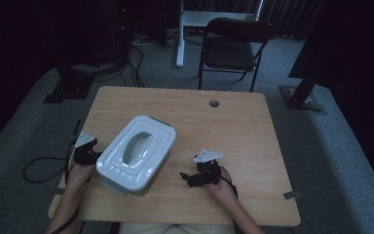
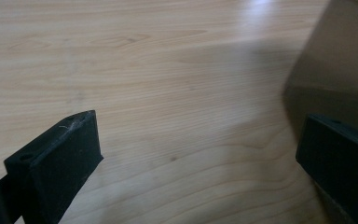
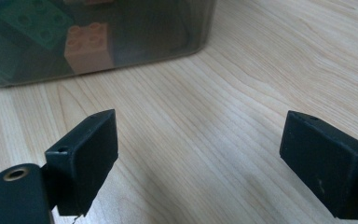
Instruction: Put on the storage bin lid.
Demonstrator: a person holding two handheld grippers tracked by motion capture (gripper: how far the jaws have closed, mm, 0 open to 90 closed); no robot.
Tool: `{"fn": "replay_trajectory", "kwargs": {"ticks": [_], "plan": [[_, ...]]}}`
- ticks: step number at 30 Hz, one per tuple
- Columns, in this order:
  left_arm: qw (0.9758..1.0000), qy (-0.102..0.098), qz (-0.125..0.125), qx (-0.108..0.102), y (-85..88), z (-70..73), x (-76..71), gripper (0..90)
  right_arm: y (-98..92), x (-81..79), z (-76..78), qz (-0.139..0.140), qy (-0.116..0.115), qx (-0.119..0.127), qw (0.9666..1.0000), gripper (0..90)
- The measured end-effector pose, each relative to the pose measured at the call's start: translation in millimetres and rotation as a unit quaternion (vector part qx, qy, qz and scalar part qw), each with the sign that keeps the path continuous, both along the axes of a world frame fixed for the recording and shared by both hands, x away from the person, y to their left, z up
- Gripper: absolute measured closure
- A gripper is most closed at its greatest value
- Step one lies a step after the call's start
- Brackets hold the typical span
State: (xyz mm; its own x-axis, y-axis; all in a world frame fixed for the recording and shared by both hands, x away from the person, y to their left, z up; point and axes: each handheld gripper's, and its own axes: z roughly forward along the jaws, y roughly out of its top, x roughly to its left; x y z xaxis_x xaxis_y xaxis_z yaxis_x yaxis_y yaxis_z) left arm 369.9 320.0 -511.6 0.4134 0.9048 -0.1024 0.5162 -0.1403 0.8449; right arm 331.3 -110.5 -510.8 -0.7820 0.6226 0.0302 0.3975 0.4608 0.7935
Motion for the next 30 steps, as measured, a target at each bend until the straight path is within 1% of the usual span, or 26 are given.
{"fn": "replay_trajectory", "kwargs": {"ticks": [1,4,6,10,12,14,15,18,23,27,30], "plan": [[1.0000,-0.001,-0.006,0.001,-5.0,1.3,-0.7,0.6,0.5,-0.1,0.2,0.000,0.001,0.001,1.0000,11.0],[1.0000,-0.005,-0.006,0.004,-6.9,2.4,-2.4,1.1,2.1,-0.8,1.0,0.001,0.002,0.005,1.0000,11.0],[1.0000,0.001,-0.007,0.002,-7.7,2.1,-3.7,1.1,3.1,-1.5,1.3,0.000,0.002,0.003,1.0000,11.0],[0.9999,0.000,-0.016,0.005,-12.9,2.3,-8.6,1.1,4.3,-2.3,1.6,0.001,0.001,0.004,1.0000,11.0],[0.9998,0.004,-0.021,0.002,-16.5,1.7,-10.5,1.1,5.2,-2.8,1.9,0.000,0.003,0.007,1.0000,11.0],[0.9998,0.004,-0.021,0.002,-16.5,1.7,-10.5,1.1,5.7,-2.9,2.0,-0.001,0.002,0.007,1.0000,11.0],[0.9996,0.009,-0.025,-0.005,-20.9,0.4,-11.9,1.1,5.7,-2.9,2.0,-0.001,0.002,0.007,1.0000,11.0],[0.9993,0.014,-0.034,-0.003,-27.1,0.1,-13.3,1.1,6.9,-2.8,1.8,-0.002,0.000,0.004,1.0000,11.0],[0.9986,0.013,-0.050,0.009,-39.3,2.6,-16.6,1.1,3.9,-2.2,2.2,-0.009,0.001,0.007,0.9999,11.0],[0.9981,0.010,-0.056,0.022,-50.1,4.4,-18.6,1.1,1.2,-2.6,2.4,-0.013,0.000,0.007,0.9999,11.0],[0.9977,0.010,-0.060,0.027,-59.6,5.4,-19.3,1.1,-1.6,-2.5,2.5,-0.019,-0.003,0.007,0.9998,11.0]]}}
